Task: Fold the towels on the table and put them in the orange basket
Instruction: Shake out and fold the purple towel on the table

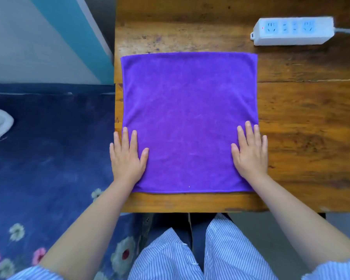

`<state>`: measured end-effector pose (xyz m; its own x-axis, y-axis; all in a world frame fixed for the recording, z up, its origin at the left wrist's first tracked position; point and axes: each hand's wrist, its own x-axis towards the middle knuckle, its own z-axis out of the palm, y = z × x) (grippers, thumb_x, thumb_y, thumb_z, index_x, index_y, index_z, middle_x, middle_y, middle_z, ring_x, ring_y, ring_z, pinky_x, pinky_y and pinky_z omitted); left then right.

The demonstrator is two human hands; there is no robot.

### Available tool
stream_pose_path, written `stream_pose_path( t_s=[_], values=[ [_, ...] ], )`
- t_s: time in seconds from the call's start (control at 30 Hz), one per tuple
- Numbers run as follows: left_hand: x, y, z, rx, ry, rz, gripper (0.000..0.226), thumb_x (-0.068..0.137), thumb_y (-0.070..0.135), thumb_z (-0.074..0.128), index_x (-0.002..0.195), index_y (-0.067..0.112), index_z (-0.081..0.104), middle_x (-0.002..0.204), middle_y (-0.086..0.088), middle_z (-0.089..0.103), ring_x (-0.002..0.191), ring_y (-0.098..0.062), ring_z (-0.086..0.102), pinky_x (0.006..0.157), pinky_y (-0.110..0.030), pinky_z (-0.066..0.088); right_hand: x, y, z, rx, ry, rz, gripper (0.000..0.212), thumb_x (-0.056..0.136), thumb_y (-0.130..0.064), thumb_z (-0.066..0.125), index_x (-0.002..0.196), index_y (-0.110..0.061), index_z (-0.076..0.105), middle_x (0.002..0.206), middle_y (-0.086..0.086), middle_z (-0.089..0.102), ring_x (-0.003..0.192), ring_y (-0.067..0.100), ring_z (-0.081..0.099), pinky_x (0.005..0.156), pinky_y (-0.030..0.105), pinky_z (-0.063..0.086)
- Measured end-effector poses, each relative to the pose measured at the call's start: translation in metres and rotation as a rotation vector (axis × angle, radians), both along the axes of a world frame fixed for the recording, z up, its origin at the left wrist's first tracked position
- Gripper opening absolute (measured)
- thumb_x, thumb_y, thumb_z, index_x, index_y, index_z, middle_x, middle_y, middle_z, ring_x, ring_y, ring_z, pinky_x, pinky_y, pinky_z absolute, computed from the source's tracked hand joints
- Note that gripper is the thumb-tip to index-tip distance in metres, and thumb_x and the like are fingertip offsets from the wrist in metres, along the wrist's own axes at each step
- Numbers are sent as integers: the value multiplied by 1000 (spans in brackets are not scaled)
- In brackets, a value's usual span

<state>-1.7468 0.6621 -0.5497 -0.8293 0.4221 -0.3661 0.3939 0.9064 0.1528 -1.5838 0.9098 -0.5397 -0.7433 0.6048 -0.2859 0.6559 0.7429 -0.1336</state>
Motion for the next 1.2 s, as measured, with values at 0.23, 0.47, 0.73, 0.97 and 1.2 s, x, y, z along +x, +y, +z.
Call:
stream_pose_path(
  t_s=[0.23, 0.47, 0.73, 0.97, 1.2],
  values=[
    [20, -20, 16, 64, 109, -286, 54, 87, 35, 52, 129, -1, 50, 139, -27, 41, 131, -41, 38, 106, -55, 28, 37, -17, 15, -50, -2, -12, 62, 86, -36, 33, 138, -3, 33, 150, 21, 22, 140, 37, 18, 110, 57, 7],
    [43, -22, 34, 108, 41, -998, 40, 55, 44, 82, 74, 11, 70, 68, -3, 65, 57, -21, 60, 49, -20, 48, 67, -57, 26, 76, 125, 771, 34, 70, -34, 63, 89, -7, 72, 98, 11, 72, 90, 28, 69, 88, 39, 44],
    [21, -27, 50, -3, 189, -1104, 28, 43, 8, 85, 66, 11, 70, 61, -3, 64, 50, -19, 59, 37, -19, 42, 57, -42, 33, 90, 112, 900, 24, 68, 0, 50, 78, -8, 70, 81, 7, 70, 67, 22, 67, 56, 23, 50],
    [1, -30, 60, -49, 113, -768, 34, 33, -9, 84, 57, 0, 60, 52, -13, 57, 45, -29, 57, 35, -25, 43, 39, -32, 41, 102, 157, 606, 19, 46, 15, 70, 58, 4, 61, 65, 19, 65, 55, 31, 63, 43, 29, 49],
    [-20, -39, 58, 76, -357, -195, 27, 82, -4, 43, 93, 4, 66, 99, -10, 63, 104, -29, 56, 80, -32, 43, 19, -13, 67, -304, -266, 352, 26, 84, -2, 44, 61, -14, 46, 91, 22, 62, 90, 32, 55, 64, 32, 35]
  ],
)
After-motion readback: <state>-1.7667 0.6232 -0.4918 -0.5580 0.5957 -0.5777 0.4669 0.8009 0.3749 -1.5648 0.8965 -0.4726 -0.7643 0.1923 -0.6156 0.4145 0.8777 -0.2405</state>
